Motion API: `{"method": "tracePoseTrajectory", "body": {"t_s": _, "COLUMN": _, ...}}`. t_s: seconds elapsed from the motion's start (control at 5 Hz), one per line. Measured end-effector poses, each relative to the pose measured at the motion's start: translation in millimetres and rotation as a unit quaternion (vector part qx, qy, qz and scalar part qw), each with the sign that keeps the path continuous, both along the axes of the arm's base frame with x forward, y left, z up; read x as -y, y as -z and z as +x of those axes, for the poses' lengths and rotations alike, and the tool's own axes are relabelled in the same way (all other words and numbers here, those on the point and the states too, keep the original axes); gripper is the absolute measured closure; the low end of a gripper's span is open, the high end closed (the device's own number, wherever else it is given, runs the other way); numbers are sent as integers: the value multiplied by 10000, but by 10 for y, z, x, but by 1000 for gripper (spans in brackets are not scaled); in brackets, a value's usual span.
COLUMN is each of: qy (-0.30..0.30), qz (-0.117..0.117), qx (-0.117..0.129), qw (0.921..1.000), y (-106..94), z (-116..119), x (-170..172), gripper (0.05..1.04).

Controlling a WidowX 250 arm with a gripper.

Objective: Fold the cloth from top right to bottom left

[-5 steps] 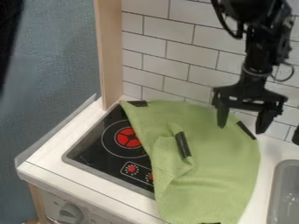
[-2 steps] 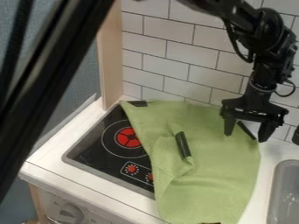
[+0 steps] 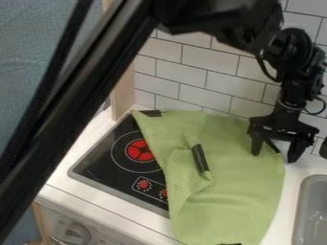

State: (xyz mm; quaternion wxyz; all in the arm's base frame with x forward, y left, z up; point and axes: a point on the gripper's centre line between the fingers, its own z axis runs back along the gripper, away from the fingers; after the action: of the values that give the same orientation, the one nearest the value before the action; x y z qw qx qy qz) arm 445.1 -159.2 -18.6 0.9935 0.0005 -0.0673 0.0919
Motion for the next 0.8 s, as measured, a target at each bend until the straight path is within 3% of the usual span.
{"method": "tracePoseTrajectory", "body": {"t_s": 0.2, "qy": 29, "qz": -9, "qx": 53, "qw": 10000, "y": -4, "z": 58, "x": 35, "gripper": 137}}
{"method": "tracePoseTrajectory", "body": {"t_s": 0.6, "qy": 54, "qz": 36, "qx": 95, "qw": 9999, "y": 4, "z": 76, "x": 24, "gripper": 669}}
{"method": "tracePoseTrajectory", "body": {"t_s": 0.8, "qy": 70, "qz": -9, "qx": 76, "qw": 9999, "y": 31, "z": 46, "x": 29, "gripper": 850}}
